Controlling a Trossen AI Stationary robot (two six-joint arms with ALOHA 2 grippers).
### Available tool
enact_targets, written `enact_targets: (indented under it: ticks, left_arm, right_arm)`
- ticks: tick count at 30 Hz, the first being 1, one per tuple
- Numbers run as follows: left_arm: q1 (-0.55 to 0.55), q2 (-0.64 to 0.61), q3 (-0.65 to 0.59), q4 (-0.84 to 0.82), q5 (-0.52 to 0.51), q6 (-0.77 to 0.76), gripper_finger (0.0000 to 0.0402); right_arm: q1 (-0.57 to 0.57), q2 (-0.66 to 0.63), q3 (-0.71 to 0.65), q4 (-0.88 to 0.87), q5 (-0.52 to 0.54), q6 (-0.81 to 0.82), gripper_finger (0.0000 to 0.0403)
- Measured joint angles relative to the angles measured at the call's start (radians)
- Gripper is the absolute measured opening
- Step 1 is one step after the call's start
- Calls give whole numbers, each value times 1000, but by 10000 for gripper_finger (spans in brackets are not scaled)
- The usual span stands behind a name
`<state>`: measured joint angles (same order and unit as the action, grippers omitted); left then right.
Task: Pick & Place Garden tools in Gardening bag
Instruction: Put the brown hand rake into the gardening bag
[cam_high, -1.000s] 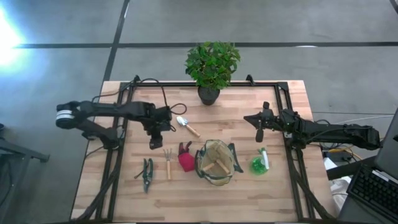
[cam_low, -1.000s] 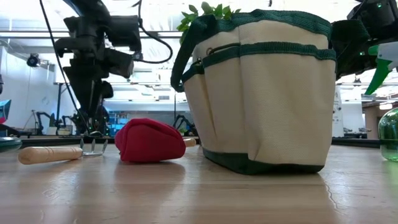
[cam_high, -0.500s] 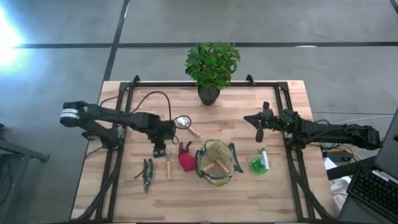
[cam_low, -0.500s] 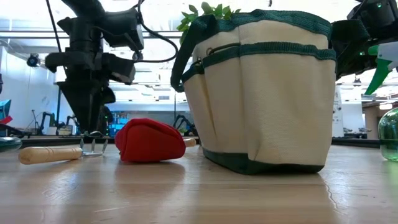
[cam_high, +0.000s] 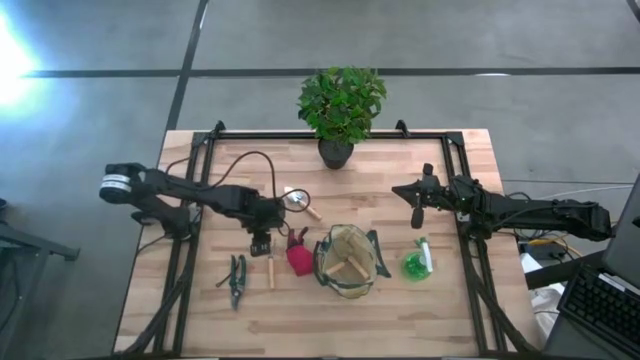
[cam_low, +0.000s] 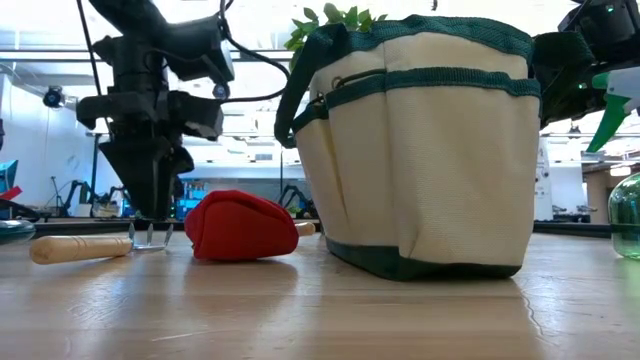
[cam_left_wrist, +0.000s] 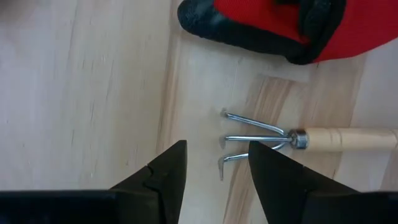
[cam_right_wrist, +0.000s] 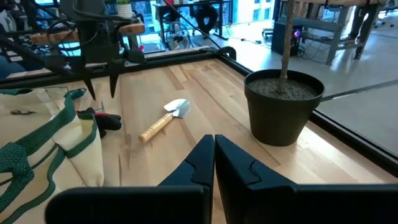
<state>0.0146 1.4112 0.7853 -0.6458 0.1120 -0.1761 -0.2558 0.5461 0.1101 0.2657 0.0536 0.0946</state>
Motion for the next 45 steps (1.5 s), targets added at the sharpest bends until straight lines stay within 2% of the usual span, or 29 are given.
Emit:
enact_targets:
  ticks: [17, 20, 26, 27, 39, 45]
  left_arm:
    - [-17, 125, 1, 29, 0, -1, 165]
    - [-17, 132, 1, 33, -8, -2, 134]
    - [-19, 104, -1, 45, 9, 12, 23]
    - [-19, 98, -1, 43, 15, 14, 13]
    - [-18, 97, -1, 30, 55, 14, 5]
    - [-17, 96, 37, -55, 56, 13, 5]
  right_arm:
    - [0, 0, 0, 0, 0, 2, 8]
    - [0, 0, 0, 0, 0, 2, 8]
    - [0, 0, 0, 0, 0, 1, 8]
    - [0, 0, 0, 0, 0, 0, 8]
    - [0, 0, 0, 0, 0, 1, 8]
    - [0, 0, 0, 0, 0, 0, 8]
